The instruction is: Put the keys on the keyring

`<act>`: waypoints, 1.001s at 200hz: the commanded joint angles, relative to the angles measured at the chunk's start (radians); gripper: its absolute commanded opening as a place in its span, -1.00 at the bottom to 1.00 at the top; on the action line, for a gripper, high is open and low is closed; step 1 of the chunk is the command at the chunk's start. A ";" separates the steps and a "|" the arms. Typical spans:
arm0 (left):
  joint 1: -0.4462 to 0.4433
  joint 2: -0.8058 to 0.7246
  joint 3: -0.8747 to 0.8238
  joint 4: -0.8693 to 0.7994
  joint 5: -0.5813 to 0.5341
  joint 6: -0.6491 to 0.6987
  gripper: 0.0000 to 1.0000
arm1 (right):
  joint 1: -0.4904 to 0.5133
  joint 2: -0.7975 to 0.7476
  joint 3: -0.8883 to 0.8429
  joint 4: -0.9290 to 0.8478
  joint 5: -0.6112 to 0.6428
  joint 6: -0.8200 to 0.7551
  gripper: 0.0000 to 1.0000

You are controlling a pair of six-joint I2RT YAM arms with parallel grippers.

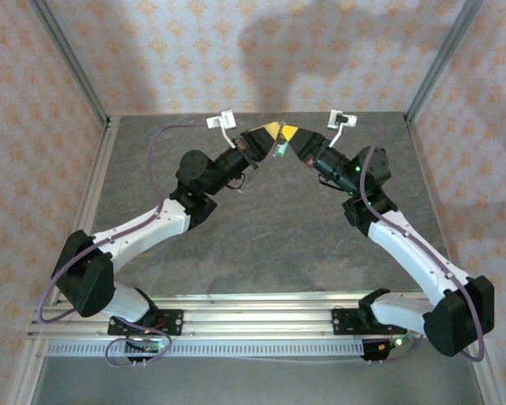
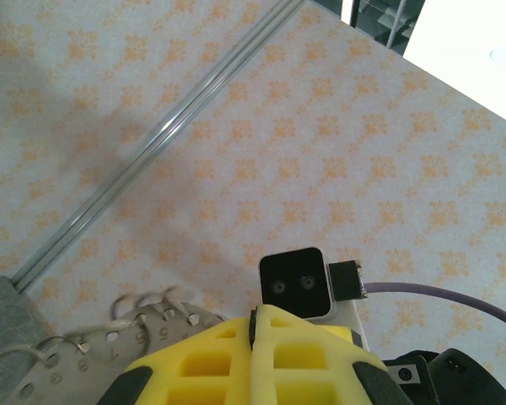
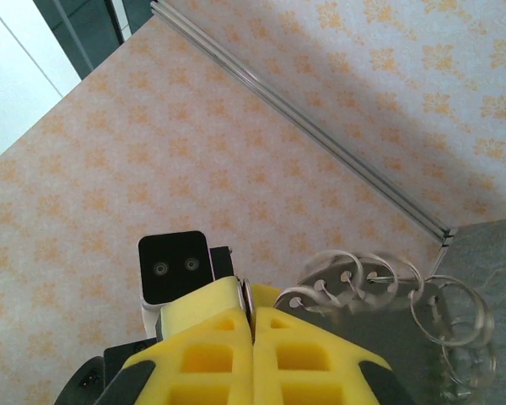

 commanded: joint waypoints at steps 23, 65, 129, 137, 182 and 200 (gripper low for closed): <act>-0.012 0.000 0.026 0.061 0.002 0.001 -1.00 | 0.006 -0.013 0.019 -0.018 0.009 -0.021 -0.83; -0.014 0.002 0.030 0.058 0.006 0.002 -1.00 | 0.006 -0.005 0.027 -0.020 0.010 -0.026 -1.00; -0.014 -0.034 0.049 -0.077 -0.004 0.060 -0.78 | 0.004 -0.020 0.028 -0.064 0.023 -0.068 -1.00; -0.012 -0.048 0.055 -0.108 -0.005 0.081 -0.58 | -0.001 -0.021 0.035 -0.078 0.014 -0.075 -1.00; 0.044 -0.112 0.109 -0.294 0.050 0.182 0.05 | -0.073 -0.012 0.069 -0.123 -0.080 -0.072 -1.00; 0.091 -0.120 0.132 -0.340 0.106 0.194 0.16 | -0.109 -0.002 0.092 -0.141 -0.132 -0.069 -1.00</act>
